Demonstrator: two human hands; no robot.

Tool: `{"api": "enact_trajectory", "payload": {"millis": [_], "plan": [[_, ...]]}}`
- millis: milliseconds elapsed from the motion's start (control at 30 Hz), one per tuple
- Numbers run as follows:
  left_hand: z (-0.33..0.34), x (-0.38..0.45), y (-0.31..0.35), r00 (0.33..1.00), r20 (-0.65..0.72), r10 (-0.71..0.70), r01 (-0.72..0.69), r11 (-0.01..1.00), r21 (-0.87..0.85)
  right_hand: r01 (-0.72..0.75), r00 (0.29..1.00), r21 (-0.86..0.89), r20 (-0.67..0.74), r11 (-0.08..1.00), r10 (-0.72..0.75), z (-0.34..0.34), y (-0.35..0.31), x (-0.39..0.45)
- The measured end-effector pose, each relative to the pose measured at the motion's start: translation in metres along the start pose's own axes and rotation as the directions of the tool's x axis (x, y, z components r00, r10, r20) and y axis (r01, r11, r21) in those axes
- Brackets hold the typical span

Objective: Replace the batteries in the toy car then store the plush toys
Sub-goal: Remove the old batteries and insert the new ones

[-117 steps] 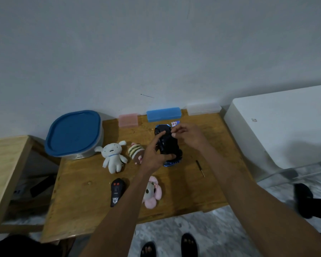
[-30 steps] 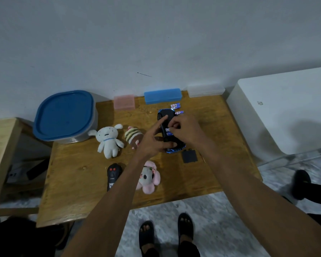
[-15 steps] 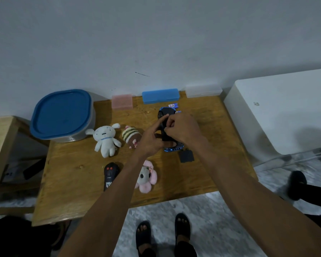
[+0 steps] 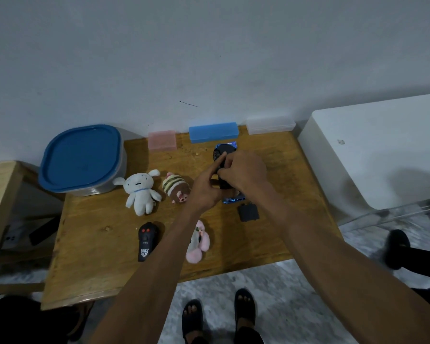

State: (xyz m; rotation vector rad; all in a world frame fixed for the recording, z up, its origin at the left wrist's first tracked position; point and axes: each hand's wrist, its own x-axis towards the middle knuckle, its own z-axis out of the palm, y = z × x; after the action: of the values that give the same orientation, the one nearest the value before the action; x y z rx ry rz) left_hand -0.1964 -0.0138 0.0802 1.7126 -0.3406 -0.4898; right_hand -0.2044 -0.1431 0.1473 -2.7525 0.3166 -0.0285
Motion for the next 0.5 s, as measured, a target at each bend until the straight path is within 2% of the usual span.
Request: {"api": "enact_trajectory", "payload": {"millis": [100, 233, 333, 400, 500], "plan": [[-0.002, 0.002, 0.002, 1.000, 0.014, -0.012, 0.012, 1.000, -0.017, 0.043, 0.999, 0.081, 0.001, 0.996, -0.043, -0.002, 0.008, 0.002], [-0.009, 0.004, 0.004, 0.999, 0.026, -0.023, 0.025, 0.996, -0.084, 0.133, 0.971, 0.320, 0.147, 0.938, -0.188, -0.005, 0.025, 0.006], [-0.012, 0.004, 0.007, 0.999, 0.030, -0.030, 0.033, 0.995, -0.097, 0.170, 0.957, 0.373, 0.159, 0.912, -0.244, -0.006, 0.033, 0.007], [-0.013, 0.005, 0.009, 0.999, 0.026, -0.032, 0.035, 0.993, -0.116, 0.159, 0.967, 0.439, 0.111, 0.884, -0.229, -0.006, 0.036, 0.006], [-0.015, 0.003, 0.010, 0.998, 0.015, -0.060, 0.062, 0.990, -0.129, 0.034, 0.997, 0.578, 0.037, 0.816, -0.068, -0.010, 0.036, 0.006]]}}
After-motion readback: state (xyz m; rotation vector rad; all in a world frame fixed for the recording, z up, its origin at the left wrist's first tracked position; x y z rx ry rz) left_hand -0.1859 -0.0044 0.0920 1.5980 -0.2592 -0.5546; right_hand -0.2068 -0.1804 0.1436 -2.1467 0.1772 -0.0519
